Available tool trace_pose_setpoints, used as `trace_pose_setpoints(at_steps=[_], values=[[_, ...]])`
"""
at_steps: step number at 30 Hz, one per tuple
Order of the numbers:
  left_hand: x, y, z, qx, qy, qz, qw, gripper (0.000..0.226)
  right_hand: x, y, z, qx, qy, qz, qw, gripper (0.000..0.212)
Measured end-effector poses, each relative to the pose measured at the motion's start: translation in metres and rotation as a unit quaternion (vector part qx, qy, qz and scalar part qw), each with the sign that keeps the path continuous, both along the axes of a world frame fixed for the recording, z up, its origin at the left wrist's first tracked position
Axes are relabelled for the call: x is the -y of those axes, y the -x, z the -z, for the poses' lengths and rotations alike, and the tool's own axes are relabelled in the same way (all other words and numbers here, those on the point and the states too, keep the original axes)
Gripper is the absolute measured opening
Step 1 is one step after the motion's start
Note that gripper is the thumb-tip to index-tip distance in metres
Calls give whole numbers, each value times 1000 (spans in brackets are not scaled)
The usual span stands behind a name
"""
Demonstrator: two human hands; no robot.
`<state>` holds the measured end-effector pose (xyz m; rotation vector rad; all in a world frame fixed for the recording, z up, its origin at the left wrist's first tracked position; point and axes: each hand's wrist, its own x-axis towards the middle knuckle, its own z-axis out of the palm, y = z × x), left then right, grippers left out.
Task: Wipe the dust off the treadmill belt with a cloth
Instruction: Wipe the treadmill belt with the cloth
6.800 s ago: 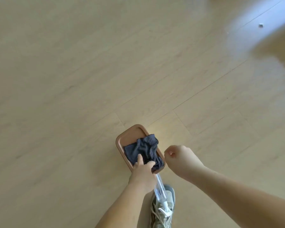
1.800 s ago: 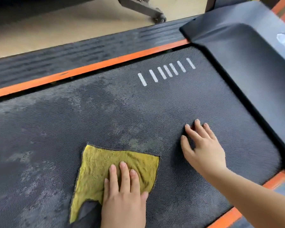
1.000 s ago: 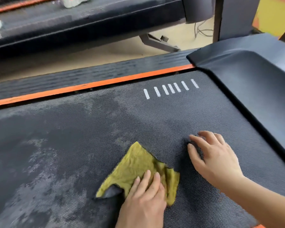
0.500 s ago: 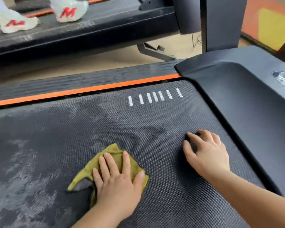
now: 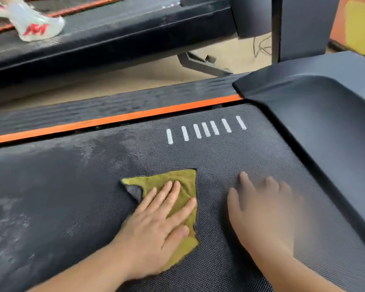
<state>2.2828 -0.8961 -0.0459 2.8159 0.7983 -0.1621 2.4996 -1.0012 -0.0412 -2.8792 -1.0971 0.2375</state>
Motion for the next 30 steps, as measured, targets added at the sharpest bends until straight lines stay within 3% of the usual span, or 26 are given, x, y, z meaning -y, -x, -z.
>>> trace_pose_setpoints(at_steps=[2,5,7,9,11,14,16,18,20,22,25,27,29,30], values=[[-37,5,1,-9,-10,-2,1000,51,-1,-2,1,10,4,1,1000,69],[-71,-13,11,-10,-77,-203,976,58,-3,-2,4,17,9,-1,1000,71],[-65,-38,16,-20,-79,-277,957,65,-3,-2,5,20,10,-1,1000,71],[-36,-56,12,-7,-76,-226,971,67,-4,-3,5,23,9,-1,1000,70],[-1,-56,4,14,-45,-75,996,64,-5,-2,4,21,9,1,1000,69],[-3,-40,-9,-3,1,94,996,59,-4,-2,5,25,5,2,1000,70],[-44,-29,-4,-27,-27,34,999,59,-3,-2,5,26,1,1,1000,70],[-83,-19,1,-50,-45,-141,988,63,-2,-1,4,21,7,-2,1000,69],[-91,-23,9,-58,-43,-245,967,65,-3,-1,3,18,7,0,1000,70],[-64,-36,9,-47,-42,-229,971,65,-3,-2,2,20,12,-3,1000,70],[-7,-42,-4,-23,-3,-63,998,62,-4,0,2,28,13,2,1000,68],[-8,-33,-16,-35,46,46,997,58,-4,0,2,32,13,6,999,67],[-49,-22,-17,-66,49,59,995,54,-4,0,1,27,8,7,1000,67],[-73,-15,-13,-79,38,0,996,55,-4,0,1,28,7,6,1000,66]])
